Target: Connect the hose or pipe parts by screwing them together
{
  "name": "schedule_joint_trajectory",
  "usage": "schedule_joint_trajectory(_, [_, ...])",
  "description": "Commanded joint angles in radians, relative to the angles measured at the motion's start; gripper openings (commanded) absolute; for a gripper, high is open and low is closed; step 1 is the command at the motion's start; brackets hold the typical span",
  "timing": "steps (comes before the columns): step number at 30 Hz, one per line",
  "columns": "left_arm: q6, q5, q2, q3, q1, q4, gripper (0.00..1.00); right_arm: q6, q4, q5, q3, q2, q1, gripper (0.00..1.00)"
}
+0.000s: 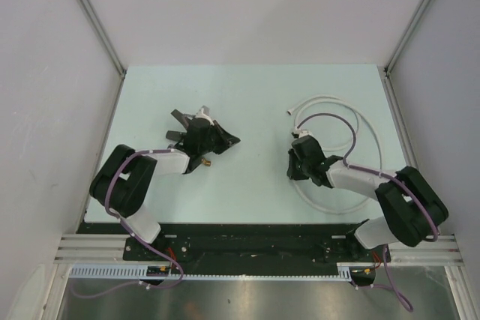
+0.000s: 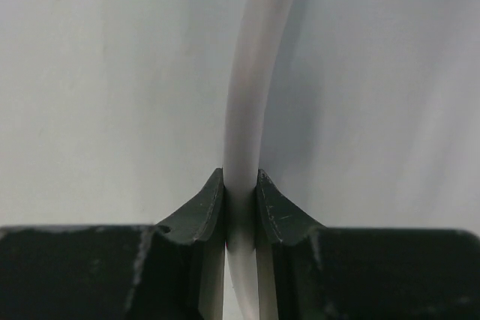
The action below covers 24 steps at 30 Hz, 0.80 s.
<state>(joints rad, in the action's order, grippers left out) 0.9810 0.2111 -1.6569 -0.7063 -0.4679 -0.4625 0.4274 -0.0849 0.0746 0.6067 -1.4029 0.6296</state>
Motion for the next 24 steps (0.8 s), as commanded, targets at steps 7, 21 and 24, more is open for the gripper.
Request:
schedule_joint_trajectory(7, [0.029,-0.098,-0.043,-0.022,-0.029,-0.027,0.00,-0.088,-0.096,0.127,0.234,-0.249,-0.042,0.13])
schedule_joint_trajectory(21, [-0.283,0.255,0.081,-0.177,0.098,0.128,0.73,-0.588,-0.094,-0.401,0.228,-0.166,0.107,0.10])
schedule_joint_trajectory(24, [-0.288,0.318,0.089,-0.173,0.095,0.148,0.78,-0.615,-0.085,-0.409,0.229,-0.136,0.119,0.09])
